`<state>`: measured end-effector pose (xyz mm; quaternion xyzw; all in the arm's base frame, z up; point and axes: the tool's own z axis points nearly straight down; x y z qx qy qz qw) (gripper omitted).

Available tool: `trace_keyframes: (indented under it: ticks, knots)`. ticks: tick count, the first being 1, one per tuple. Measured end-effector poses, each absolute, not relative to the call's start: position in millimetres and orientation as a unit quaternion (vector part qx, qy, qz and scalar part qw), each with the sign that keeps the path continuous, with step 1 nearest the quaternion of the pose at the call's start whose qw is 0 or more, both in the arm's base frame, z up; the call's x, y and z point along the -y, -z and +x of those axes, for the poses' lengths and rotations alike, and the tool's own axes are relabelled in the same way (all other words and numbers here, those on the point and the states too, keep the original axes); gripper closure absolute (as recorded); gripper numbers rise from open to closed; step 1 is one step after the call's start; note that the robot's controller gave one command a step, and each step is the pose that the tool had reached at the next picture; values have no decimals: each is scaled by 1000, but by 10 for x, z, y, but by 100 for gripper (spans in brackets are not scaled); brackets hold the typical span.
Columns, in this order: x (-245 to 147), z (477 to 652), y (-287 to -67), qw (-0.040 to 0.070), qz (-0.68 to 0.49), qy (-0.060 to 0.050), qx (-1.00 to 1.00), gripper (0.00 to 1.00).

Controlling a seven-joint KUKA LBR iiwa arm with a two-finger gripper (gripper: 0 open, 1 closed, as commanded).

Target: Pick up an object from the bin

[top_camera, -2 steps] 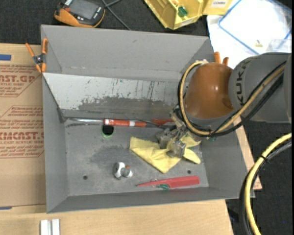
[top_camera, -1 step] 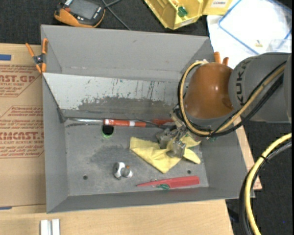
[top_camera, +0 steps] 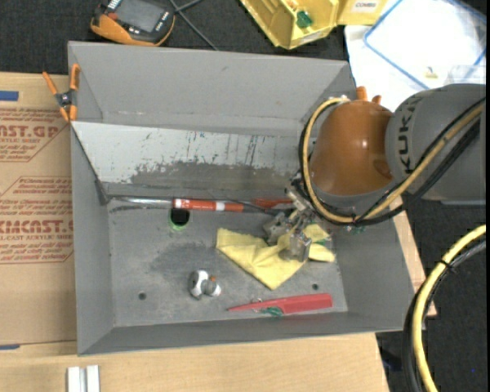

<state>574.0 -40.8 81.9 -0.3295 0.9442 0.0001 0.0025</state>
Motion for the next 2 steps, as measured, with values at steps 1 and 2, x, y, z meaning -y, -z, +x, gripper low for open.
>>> trace_keyframes:
  ticks: [1,2]
  knots:
    - [403,5752,-990,5,-329,1,-944,100]
    - [395,5733,-1233,2,-329,-1,-944,100]
